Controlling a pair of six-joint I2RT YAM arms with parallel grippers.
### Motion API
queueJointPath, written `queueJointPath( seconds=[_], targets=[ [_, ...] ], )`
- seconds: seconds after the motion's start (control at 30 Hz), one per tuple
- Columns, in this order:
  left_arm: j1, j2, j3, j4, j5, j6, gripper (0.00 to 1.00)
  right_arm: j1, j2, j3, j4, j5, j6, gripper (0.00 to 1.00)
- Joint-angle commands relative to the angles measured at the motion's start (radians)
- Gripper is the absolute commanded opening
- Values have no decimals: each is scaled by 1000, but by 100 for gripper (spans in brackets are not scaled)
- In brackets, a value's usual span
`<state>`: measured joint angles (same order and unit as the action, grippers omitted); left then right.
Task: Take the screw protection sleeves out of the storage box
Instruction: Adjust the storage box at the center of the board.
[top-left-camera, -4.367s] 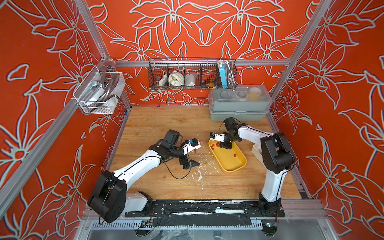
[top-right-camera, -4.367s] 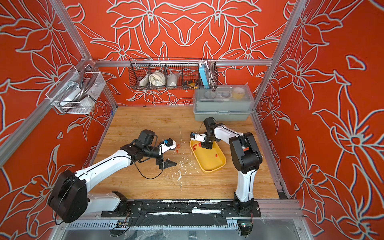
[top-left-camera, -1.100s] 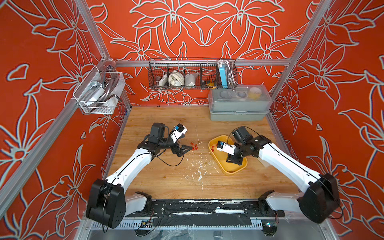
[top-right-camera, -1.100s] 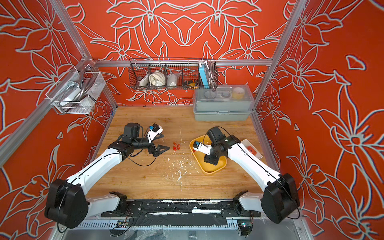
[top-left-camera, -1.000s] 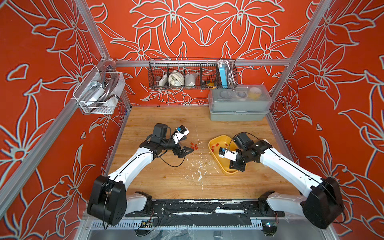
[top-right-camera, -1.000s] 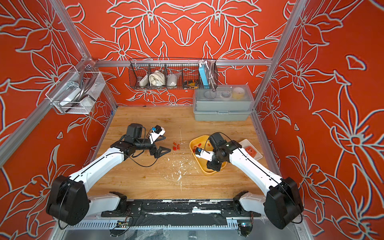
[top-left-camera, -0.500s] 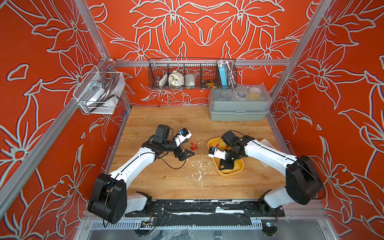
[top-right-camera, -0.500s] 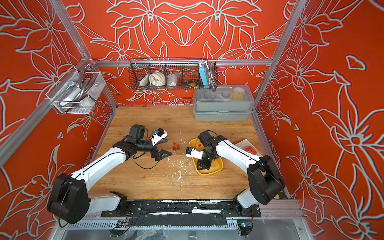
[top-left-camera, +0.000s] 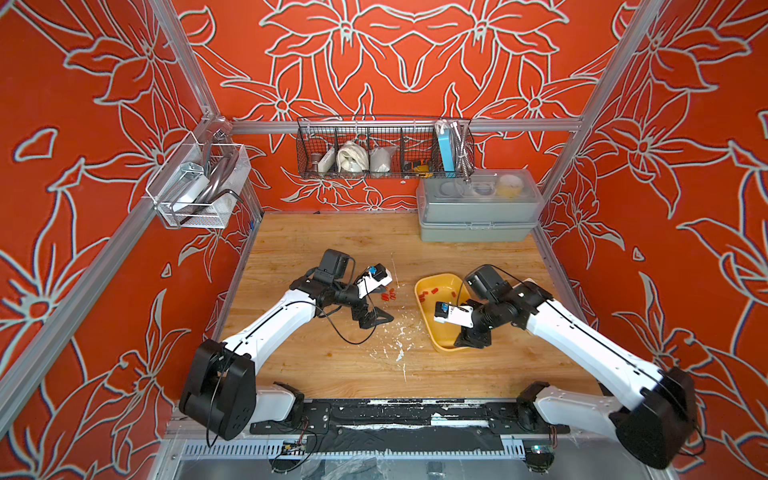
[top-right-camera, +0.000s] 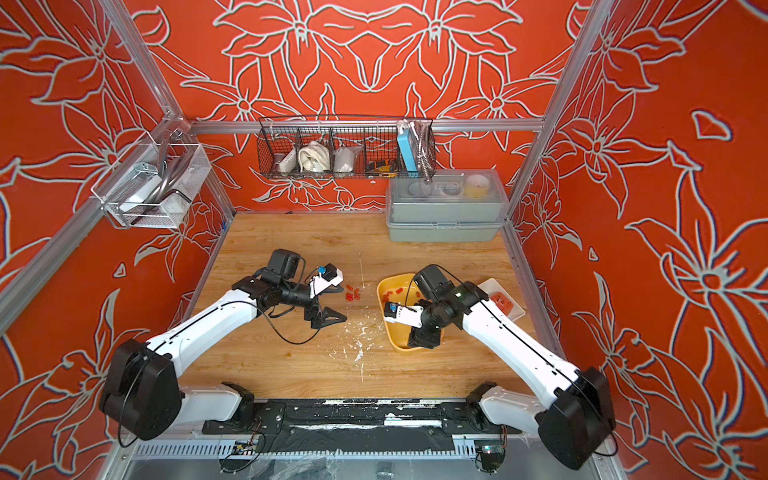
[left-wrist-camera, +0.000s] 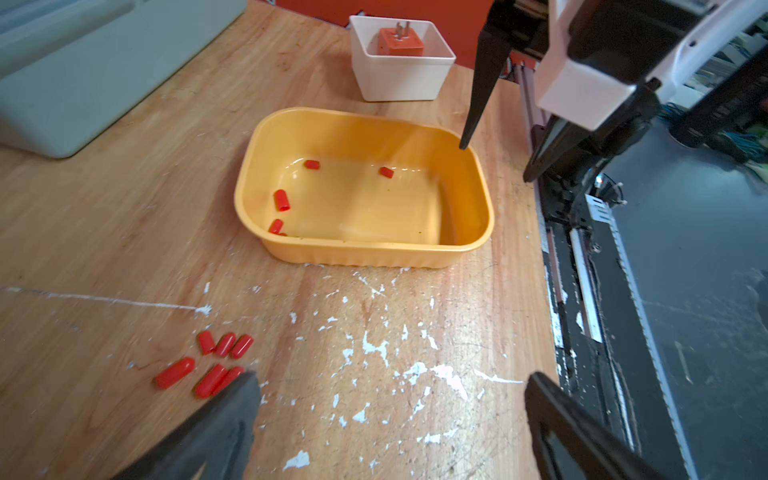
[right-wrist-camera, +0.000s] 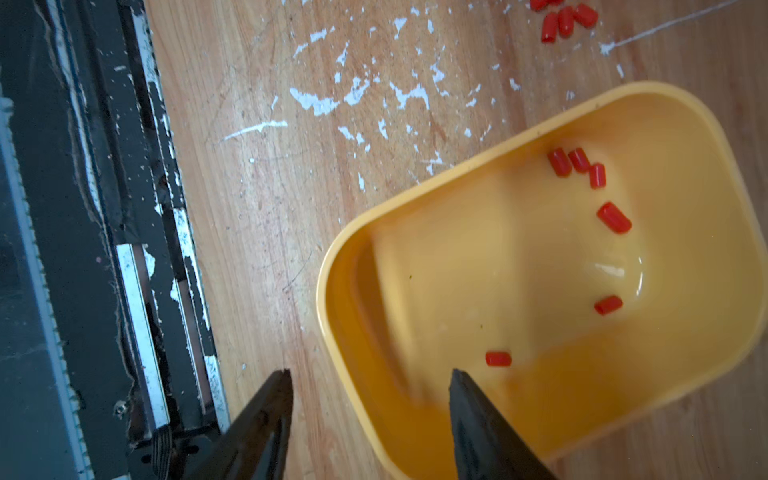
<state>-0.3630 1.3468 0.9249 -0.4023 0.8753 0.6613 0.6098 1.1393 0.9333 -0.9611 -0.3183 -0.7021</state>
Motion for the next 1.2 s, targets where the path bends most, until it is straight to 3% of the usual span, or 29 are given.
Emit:
queueJointPath(
  seconds=[0.0, 0.07, 0.27, 0.8, 1.17],
  targets=[
    [-40, 24, 46, -151, 71, 122, 98, 7, -11, -65, -34, 95, -94, 73],
    [-62, 28, 44, -155, 87, 106, 98, 25, -8, -91, 6, 128, -104, 78],
    [-81, -8, -34, -20, 86, -7, 98, 43, 38, -141, 98, 131, -139, 74],
    [-80, -79, -67, 33, 17, -39, 98, 103, 32, -269, 229, 164, -157, 22],
    [-80, -104, -65, 6, -24, -11, 98, 118, -8, -189, 107, 95, -98, 2]
  ],
)
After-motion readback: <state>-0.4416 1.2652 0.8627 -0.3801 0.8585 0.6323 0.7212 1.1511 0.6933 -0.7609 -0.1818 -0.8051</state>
